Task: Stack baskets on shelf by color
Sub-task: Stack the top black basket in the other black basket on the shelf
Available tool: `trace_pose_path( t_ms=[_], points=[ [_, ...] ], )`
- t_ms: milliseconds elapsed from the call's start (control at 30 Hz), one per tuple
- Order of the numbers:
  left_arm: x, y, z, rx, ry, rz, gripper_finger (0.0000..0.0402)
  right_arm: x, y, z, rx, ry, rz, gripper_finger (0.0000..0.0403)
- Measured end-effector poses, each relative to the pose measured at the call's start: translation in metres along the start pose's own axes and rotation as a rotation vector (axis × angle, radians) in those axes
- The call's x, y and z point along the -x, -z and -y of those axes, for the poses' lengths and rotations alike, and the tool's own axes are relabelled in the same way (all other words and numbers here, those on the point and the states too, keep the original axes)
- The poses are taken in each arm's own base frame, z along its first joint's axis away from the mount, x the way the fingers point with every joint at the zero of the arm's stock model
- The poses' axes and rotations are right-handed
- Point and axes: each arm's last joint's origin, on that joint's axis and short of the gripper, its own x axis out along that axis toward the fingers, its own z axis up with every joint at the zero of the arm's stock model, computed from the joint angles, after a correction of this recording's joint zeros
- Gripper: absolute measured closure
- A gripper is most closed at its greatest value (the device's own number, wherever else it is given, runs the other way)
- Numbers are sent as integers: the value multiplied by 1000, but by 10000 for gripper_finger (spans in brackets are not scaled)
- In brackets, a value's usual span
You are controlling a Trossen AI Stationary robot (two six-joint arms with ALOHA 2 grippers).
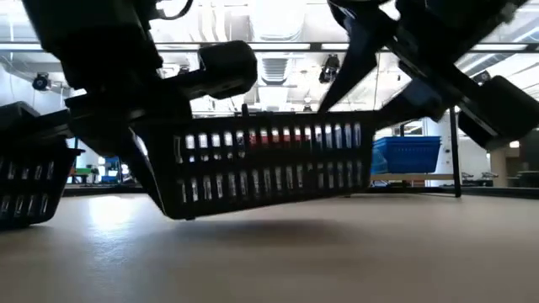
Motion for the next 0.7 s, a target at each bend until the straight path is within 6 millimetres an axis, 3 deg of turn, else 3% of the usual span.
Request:
trace_pose_path(
  t_ms=[267,567,700],
  points=[
    [4,1,-2,-14,-10,3,402,-16,-11,-3,129,-134,-19,280],
    [6,0,-8,65,-66,-14,392,-24,-15,-13,12,-245,-52,381],
    [12,-6,-17,62,-86,14,371,-20,-17,-14,-43,-264,-43,388]
  ],
)
